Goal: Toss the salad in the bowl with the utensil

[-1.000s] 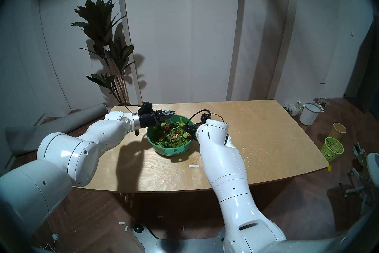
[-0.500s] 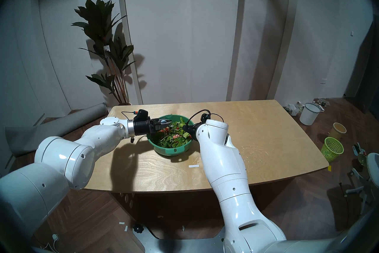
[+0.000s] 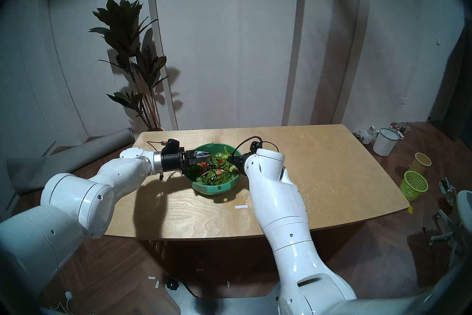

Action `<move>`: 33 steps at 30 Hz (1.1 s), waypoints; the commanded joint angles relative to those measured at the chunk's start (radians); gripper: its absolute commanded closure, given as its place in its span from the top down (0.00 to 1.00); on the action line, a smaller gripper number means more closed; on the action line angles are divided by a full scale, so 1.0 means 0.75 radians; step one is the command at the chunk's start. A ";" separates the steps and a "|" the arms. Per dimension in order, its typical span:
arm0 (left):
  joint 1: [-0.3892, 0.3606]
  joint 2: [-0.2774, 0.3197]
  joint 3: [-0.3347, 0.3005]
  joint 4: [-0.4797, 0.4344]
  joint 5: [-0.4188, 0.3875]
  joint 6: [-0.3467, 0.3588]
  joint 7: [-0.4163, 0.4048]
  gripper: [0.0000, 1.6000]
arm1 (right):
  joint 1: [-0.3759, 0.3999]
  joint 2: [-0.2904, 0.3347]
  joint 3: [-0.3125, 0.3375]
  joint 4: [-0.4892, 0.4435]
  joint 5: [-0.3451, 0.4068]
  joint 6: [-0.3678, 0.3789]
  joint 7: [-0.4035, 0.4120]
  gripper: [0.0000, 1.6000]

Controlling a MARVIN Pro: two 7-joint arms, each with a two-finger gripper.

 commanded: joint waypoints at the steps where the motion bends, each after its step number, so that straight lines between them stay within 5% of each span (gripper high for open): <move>1: -0.017 0.000 -0.023 -0.046 -0.029 -0.014 -0.052 0.00 | 0.015 -0.007 -0.001 -0.023 0.002 -0.003 0.002 0.00; 20: -0.016 0.022 -0.086 -0.185 -0.079 -0.102 -0.049 0.00 | 0.017 -0.006 -0.001 -0.016 0.001 -0.004 0.003 0.00; 33: -0.019 0.012 -0.189 -0.271 -0.153 -0.144 0.077 0.00 | 0.018 -0.005 -0.001 -0.011 0.001 -0.003 0.003 0.00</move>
